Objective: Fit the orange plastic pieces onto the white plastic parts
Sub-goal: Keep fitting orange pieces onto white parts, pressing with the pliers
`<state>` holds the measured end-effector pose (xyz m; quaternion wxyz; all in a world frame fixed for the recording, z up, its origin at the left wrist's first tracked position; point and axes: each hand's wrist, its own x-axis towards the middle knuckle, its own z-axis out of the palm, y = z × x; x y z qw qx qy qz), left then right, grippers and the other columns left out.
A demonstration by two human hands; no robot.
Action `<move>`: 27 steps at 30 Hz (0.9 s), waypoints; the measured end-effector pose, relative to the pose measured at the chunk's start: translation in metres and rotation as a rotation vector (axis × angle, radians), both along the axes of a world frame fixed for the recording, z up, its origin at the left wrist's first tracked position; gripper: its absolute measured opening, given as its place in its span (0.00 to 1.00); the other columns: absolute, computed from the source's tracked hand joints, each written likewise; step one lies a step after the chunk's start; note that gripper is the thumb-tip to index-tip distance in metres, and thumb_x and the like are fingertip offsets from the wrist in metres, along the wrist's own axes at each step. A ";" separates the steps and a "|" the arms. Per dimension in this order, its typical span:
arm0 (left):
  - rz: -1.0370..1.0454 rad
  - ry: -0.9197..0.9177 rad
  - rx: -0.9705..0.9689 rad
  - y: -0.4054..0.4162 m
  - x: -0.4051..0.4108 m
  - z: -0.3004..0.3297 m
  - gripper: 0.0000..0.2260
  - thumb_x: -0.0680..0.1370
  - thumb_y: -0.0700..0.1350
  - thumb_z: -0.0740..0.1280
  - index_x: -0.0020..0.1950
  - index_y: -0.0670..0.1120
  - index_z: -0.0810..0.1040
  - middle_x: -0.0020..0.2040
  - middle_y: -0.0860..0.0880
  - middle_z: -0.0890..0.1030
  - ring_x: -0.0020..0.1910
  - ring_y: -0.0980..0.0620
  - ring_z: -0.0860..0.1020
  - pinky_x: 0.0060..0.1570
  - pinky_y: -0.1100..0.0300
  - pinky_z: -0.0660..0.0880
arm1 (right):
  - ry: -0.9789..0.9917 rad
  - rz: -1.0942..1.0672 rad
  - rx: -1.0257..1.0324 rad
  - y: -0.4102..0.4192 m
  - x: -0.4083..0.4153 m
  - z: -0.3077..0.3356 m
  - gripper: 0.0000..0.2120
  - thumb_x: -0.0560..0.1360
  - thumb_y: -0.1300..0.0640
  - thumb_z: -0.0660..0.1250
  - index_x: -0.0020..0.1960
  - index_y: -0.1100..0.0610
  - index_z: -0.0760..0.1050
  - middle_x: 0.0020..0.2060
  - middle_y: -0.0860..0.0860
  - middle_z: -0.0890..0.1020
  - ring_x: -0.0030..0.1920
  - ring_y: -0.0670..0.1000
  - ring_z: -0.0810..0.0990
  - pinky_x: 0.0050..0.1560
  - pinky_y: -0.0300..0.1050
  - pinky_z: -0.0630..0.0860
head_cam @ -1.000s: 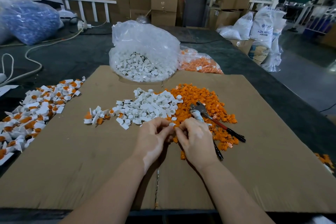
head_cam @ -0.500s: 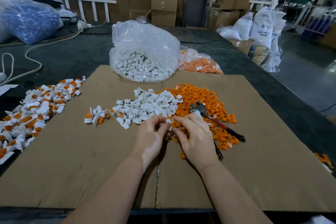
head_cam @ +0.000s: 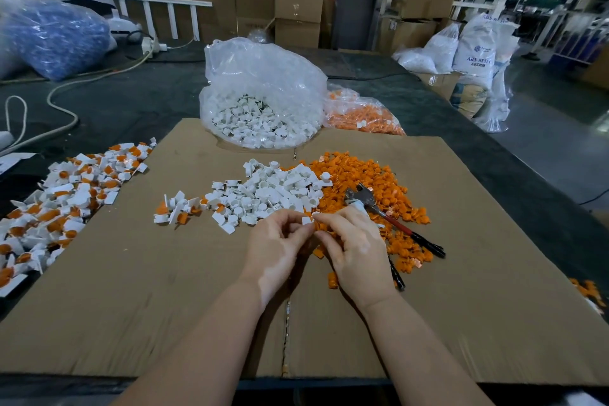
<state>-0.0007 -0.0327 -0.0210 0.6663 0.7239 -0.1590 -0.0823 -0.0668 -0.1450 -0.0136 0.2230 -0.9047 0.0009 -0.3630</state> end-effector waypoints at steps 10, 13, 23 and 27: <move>0.001 -0.026 0.022 0.001 -0.001 0.002 0.03 0.74 0.40 0.69 0.45 0.41 0.77 0.35 0.44 0.77 0.35 0.52 0.76 0.36 0.64 0.73 | 0.000 0.008 0.000 0.000 -0.001 0.000 0.11 0.70 0.62 0.72 0.52 0.60 0.81 0.41 0.53 0.79 0.44 0.53 0.78 0.46 0.48 0.76; -0.003 0.006 -0.003 0.001 -0.001 0.004 0.02 0.75 0.38 0.69 0.45 0.41 0.77 0.35 0.43 0.77 0.33 0.52 0.76 0.36 0.63 0.73 | 0.020 -0.023 0.026 0.002 -0.001 0.000 0.12 0.72 0.57 0.68 0.54 0.59 0.79 0.43 0.51 0.80 0.47 0.52 0.78 0.50 0.47 0.72; -0.004 0.000 0.006 0.002 -0.002 0.008 0.04 0.75 0.37 0.67 0.46 0.37 0.77 0.34 0.43 0.77 0.26 0.60 0.74 0.28 0.71 0.71 | 0.569 -0.724 -0.049 -0.018 -0.007 0.010 0.26 0.77 0.45 0.57 0.70 0.58 0.65 0.65 0.55 0.72 0.66 0.56 0.68 0.67 0.60 0.54; -0.006 0.002 0.012 0.002 -0.003 0.010 0.03 0.75 0.38 0.67 0.46 0.37 0.77 0.32 0.46 0.77 0.26 0.60 0.74 0.29 0.70 0.71 | 0.794 -0.704 -0.009 -0.032 -0.008 0.015 0.28 0.76 0.42 0.55 0.70 0.56 0.61 0.68 0.54 0.67 0.69 0.56 0.62 0.69 0.66 0.49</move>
